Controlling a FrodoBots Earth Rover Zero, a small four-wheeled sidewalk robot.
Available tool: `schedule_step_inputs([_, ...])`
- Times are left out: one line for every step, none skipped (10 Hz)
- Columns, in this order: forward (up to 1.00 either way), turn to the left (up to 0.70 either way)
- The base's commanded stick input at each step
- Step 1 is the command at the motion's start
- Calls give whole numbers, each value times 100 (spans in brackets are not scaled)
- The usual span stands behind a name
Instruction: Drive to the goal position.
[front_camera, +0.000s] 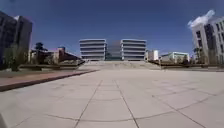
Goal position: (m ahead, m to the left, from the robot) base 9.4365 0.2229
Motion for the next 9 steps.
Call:
schedule_step_inputs([70,1])
schedule_step_inputs([70,1])
schedule_step_inputs([70,1])
schedule_step_inputs([70,1])
schedule_step_inputs([70,1])
schedule_step_inputs([70,1])
schedule_step_inputs([70,1])
schedule_step_inputs([70,1])
schedule_step_inputs([70,1])
